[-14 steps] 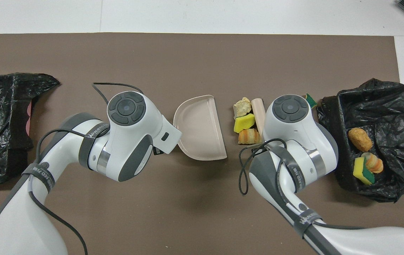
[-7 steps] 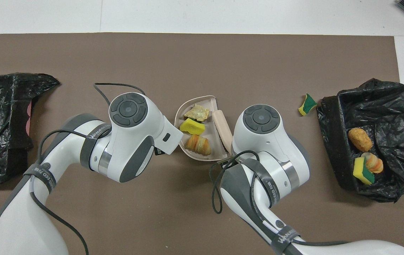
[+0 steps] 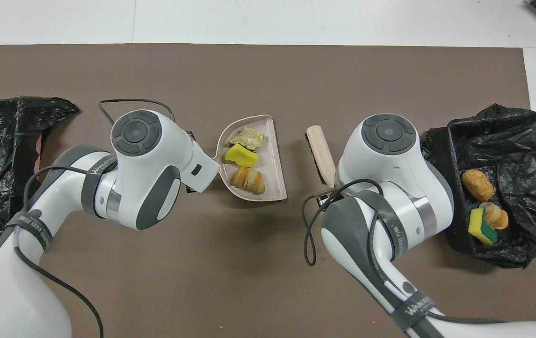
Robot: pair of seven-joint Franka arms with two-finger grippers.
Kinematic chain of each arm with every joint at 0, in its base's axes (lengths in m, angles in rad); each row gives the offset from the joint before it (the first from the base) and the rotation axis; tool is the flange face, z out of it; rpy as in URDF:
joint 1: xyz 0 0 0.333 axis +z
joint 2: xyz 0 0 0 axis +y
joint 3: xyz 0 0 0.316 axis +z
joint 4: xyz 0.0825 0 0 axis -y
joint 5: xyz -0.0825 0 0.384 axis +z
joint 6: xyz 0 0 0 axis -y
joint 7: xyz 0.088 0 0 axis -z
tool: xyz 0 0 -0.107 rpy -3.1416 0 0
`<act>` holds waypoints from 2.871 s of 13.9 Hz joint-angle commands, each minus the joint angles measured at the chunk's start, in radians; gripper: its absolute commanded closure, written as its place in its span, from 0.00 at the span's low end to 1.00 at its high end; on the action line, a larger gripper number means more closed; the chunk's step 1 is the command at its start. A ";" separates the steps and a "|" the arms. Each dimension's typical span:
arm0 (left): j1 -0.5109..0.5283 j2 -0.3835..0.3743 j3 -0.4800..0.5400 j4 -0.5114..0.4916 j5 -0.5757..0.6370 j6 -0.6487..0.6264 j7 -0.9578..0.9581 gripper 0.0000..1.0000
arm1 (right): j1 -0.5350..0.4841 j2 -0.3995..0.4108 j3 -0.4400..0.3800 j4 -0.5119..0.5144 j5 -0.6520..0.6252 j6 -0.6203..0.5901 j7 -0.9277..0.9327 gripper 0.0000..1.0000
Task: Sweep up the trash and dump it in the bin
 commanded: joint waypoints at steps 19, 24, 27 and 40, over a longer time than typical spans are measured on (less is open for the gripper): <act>0.165 -0.009 0.007 -0.049 0.011 0.036 0.247 0.96 | -0.217 0.109 0.008 -0.037 -0.405 0.030 0.401 1.00; 0.168 -0.012 0.009 -0.050 0.011 0.010 0.245 0.80 | -0.098 0.105 0.048 -0.036 -0.228 0.019 0.393 1.00; 0.170 -0.013 0.010 -0.050 0.011 0.000 0.244 0.78 | -0.023 0.105 0.065 -0.027 -0.132 0.048 0.387 1.00; 0.173 -0.018 0.010 -0.054 0.033 -0.027 0.201 0.67 | 0.091 0.112 0.189 -0.056 0.217 0.295 0.358 1.00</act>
